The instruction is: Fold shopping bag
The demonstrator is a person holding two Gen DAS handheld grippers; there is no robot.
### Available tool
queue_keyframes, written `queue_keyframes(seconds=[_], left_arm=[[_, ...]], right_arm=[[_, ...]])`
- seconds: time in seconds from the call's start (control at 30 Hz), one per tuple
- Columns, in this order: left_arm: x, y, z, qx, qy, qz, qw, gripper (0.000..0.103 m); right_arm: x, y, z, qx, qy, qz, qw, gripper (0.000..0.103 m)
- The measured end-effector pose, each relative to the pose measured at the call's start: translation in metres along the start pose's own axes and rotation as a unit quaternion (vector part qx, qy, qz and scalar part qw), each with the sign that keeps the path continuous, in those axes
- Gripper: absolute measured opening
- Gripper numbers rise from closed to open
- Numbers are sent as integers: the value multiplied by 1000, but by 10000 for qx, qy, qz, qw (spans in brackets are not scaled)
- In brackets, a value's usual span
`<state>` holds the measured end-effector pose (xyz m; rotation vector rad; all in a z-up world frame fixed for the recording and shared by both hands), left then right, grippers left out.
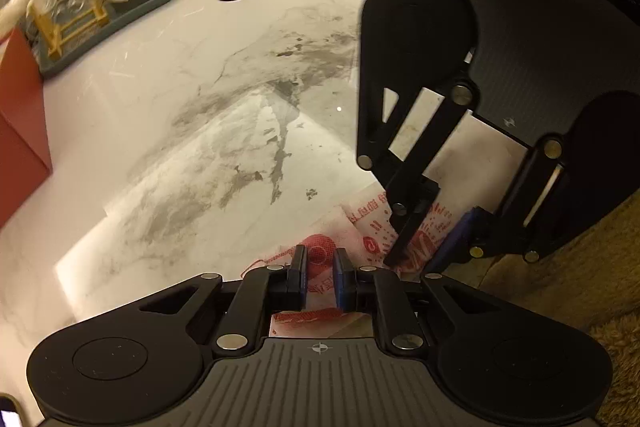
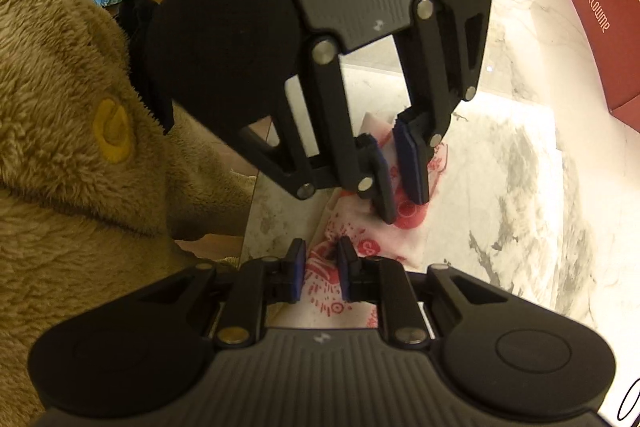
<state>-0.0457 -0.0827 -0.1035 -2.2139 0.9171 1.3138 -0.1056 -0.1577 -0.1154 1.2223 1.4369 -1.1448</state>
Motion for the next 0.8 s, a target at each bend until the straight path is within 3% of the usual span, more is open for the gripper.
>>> queue_keyframes(seconds=[0.2,0.3,0.33,0.4,0.53,0.67,0.8], left_arm=[[0,5,9,11,53,63,10000,13],[2,4,7,-9,70,15,10000,13],[3,3,7,-16,76,-1,10000,13],[5,3,6,-29,88,-33,10000,13],[5,3,6,-119,136,-110,9998,13],[5,3,6,-255,188,-211,9993,13],[9,0,4,-264,189,-347,9989,13]], right_arm=[[-7,-4,3,256,47,-153,9995,16],[-13,-7,6,657,88,-336,9972,30],[-17,-9,10,758,103,-348,9965,41],[-25,-13,17,948,134,-355,9948,45],[-46,-14,42,1263,128,237,9916,41],[-68,-10,63,2386,752,670,9659,41],[-84,-35,75,2905,1020,787,9482,33]])
Point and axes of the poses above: each gripper's, at about its wrist camera, not at the fingertips, and x roughly the way its jaws point, y to its right, z to its underside, the point moved 10 cm from there along x, roughly the way its jaws point, and after that the axes turned 3 degrees about -z, right-handed, at the moved point
